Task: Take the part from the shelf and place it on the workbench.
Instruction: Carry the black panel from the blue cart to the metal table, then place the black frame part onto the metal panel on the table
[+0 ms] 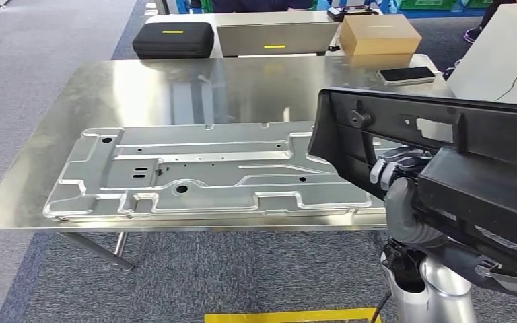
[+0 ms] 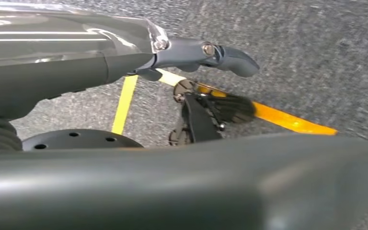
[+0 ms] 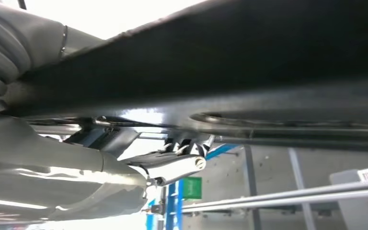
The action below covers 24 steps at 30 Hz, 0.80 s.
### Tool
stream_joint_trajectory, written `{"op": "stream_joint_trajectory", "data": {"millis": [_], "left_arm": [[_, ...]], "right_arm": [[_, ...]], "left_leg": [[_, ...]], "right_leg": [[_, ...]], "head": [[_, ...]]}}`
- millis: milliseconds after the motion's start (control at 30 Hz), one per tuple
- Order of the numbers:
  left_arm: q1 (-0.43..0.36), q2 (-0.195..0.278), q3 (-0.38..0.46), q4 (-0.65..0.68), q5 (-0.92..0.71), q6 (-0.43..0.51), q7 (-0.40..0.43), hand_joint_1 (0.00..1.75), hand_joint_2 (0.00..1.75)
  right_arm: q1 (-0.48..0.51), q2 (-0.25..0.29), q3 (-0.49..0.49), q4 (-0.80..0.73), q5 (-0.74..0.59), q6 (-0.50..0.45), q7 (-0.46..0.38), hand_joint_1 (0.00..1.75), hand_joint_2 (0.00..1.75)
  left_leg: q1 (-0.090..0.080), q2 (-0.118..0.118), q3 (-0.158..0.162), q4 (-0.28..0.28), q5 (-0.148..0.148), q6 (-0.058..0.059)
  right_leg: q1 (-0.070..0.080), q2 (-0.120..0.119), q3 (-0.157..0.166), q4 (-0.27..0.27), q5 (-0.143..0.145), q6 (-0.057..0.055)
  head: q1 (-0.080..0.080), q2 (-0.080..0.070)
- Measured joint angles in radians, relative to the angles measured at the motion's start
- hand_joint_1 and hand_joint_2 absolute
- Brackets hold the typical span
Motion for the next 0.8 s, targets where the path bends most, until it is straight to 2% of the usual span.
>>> {"op": "stream_joint_trajectory", "data": {"millis": [33, 67, 133, 167, 200, 233, 300, 333, 367, 400, 500, 533, 667, 800], "left_arm": [[-0.001, 0.000, 0.000, 0.000, 0.000, 0.000, 0.000, 0.00, 1.75], [-0.001, 0.000, 0.000, 0.000, 0.000, 0.000, 0.000, 0.00, 1.75], [0.001, 0.000, 0.000, 0.000, 0.000, 0.000, 0.000, 0.00, 1.75], [0.003, 0.000, 0.000, 0.000, -0.001, 0.000, 0.000, 0.00, 1.75], [0.005, 0.000, 0.000, 0.000, -0.002, 0.000, 0.000, 0.00, 1.75], [0.006, 0.000, -0.001, 0.000, -0.003, 0.000, 0.000, 0.00, 1.75], [0.006, 0.000, -0.002, 0.000, -0.004, 0.000, 0.000, 0.00, 1.75], [0.006, 0.001, -0.002, 0.000, -0.006, 0.000, 0.000, 0.00, 1.75], [0.006, 0.001, -0.004, 0.000, -0.008, 0.000, 0.000, 0.00, 1.75], [0.006, 0.001, -0.005, 0.000, -0.012, 0.000, 0.000, 0.00, 1.75], [0.005, 0.001, -0.011, 0.000, -0.022, 0.000, -0.002, 0.00, 1.75], [0.005, 0.001, -0.013, 0.000, -0.023, 0.000, -0.002, 0.00, 1.75], [0.002, -0.002, -0.020, 0.000, -0.032, -0.002, -0.002, 0.00, 1.75], [-0.002, -0.003, -0.035, 0.000, -0.049, -0.007, -0.002, 0.00, 1.75]], "right_arm": [[0.000, 0.000, 0.000, -0.001, -0.001, 0.000, 0.000, 1.75, 1.75], [0.000, 0.000, -0.001, -0.002, -0.001, 0.000, -0.001, 1.75, 1.75], [0.001, 0.000, -0.001, -0.003, -0.002, 0.000, -0.001, 1.75, 1.75], [0.002, 0.000, -0.001, -0.003, -0.002, 0.001, -0.001, 1.75, 1.75], [0.002, 0.000, -0.002, -0.003, -0.002, 0.002, -0.001, 1.75, 1.75], [0.003, 0.000, -0.002, -0.003, -0.002, 0.003, -0.001, 1.75, 1.75], [0.002, 0.000, -0.003, -0.003, -0.002, 0.006, -0.001, 1.75, 1.75], [0.000, 0.000, -0.003, -0.002, -0.002, 0.007, -0.001, 1.75, 1.75], [-0.001, 0.000, -0.004, 0.000, -0.002, 0.009, -0.001, 1.75, 1.75], [-0.003, 0.000, -0.004, 0.002, -0.002, 0.010, 0.000, 1.75, 1.75], [-0.014, -0.002, -0.004, 0.010, 0.008, 0.014, 0.010, 1.75, 1.75], [-0.020, -0.003, -0.004, 0.014, 0.011, 0.015, 0.014, 1.75, 1.75], [-0.059, -0.008, 0.001, 0.048, 0.031, 0.015, 0.049, 1.75, 1.75], [-0.138, -0.018, 0.023, 0.123, 0.072, -0.015, 0.105, 1.75, 1.75]], "left_leg": [[0.001, 0.000, -0.013, 0.030, -0.015, -0.004], [0.001, 0.000, -0.039, 0.080, -0.036, -0.007], [0.001, 0.000, -0.121, 0.216, -0.078, -0.011], [0.001, 0.000, -0.158, 0.264, -0.082, -0.010], [0.000, 0.000, -0.179, 0.278, -0.064, -0.008], [-0.001, 0.000, -0.183, 0.254, -0.027, -0.003], [-0.008, -0.001, -0.157, 0.144, 0.067, 0.015], [-0.013, -0.002, -0.142, 0.100, 0.098, 0.025], [-0.018, -0.002, -0.133, 0.073, 0.111, 0.033], [-0.020, -0.003, -0.128, 0.062, 0.107, 0.034], [-0.018, -0.003, -0.115, 0.033, 0.084, 0.011], [-0.018, -0.003, -0.113, 0.029, 0.078, 0.007], [-0.017, -0.003, -0.110, 0.029, 0.074, 0.014], [-0.018, -0.003, -0.109, 0.030, 0.074, 0.015]], "right_leg": [[-0.002, -0.001, 0.005, -0.002, -0.004, -0.006], [-0.003, -0.002, 0.011, -0.002, -0.009, -0.012], [-0.002, -0.003, 0.022, -0.002, -0.020, -0.018], [-0.001, -0.002, 0.029, -0.002, -0.026, -0.019], [0.000, 0.000, 0.038, -0.002, -0.033, -0.020], [0.002, 0.001, 0.050, -0.002, -0.040, -0.020], [0.004, 0.003, 0.074, -0.004, -0.057, -0.018], [0.005, 0.004, 0.083, -0.006, -0.063, -0.015], [0.005, 0.004, 0.088, -0.007, -0.068, -0.012], [0.005, 0.005, 0.089, -0.008, -0.070, -0.009], [0.006, 0.003, 0.087, -0.011, -0.074, -0.005], [0.007, 0.002, 0.089, -0.013, -0.074, -0.004], [0.007, 0.002, 0.097, -0.024, -0.075, -0.002], [0.007, 0.002, 0.099, -0.027, -0.074, 0.000]], "head": [[0.000, 0.000], [-0.001, 0.000], [-0.001, 0.000], [-0.001, 0.000], [-0.001, 0.000], [-0.001, 0.000], [-0.001, 0.000], [0.000, 0.000], [0.000, 0.000], [0.000, 0.000], [0.001, 0.000], [0.001, 0.000], [0.001, 0.000], [0.001, 0.000]]}}
